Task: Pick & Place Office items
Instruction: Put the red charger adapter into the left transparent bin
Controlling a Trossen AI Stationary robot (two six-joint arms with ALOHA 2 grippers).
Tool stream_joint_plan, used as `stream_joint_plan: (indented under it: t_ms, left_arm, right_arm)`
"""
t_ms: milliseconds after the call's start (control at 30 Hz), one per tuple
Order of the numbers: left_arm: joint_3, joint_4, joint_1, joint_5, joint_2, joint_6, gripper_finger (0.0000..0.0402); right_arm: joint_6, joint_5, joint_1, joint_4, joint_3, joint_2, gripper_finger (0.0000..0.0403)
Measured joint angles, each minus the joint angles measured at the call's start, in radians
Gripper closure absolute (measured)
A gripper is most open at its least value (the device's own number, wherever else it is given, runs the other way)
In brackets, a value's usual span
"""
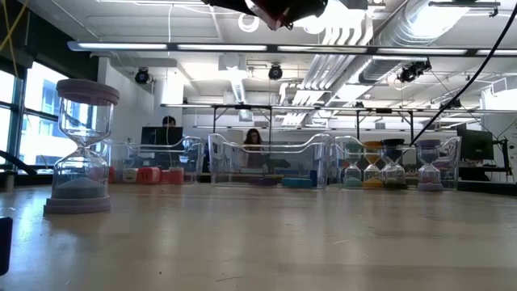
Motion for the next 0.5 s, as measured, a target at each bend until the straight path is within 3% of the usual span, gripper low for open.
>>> stream_joint_plan:
  t_ms: [333,500]
  left_arm:
    - [0.0,-0.002,0.0,-0.03,0.0,0.046,0.0017]
    - [0.0,-0.002,0.0,-0.038,0.0,0.07,0.0039]
  right_arm:
    - [0.002,-0.023,0.0,-0.006,0.0,0.0,0.0202]
    - [0.001,-0.023,0.0,-0.006,0.0,0.0,0.0202]
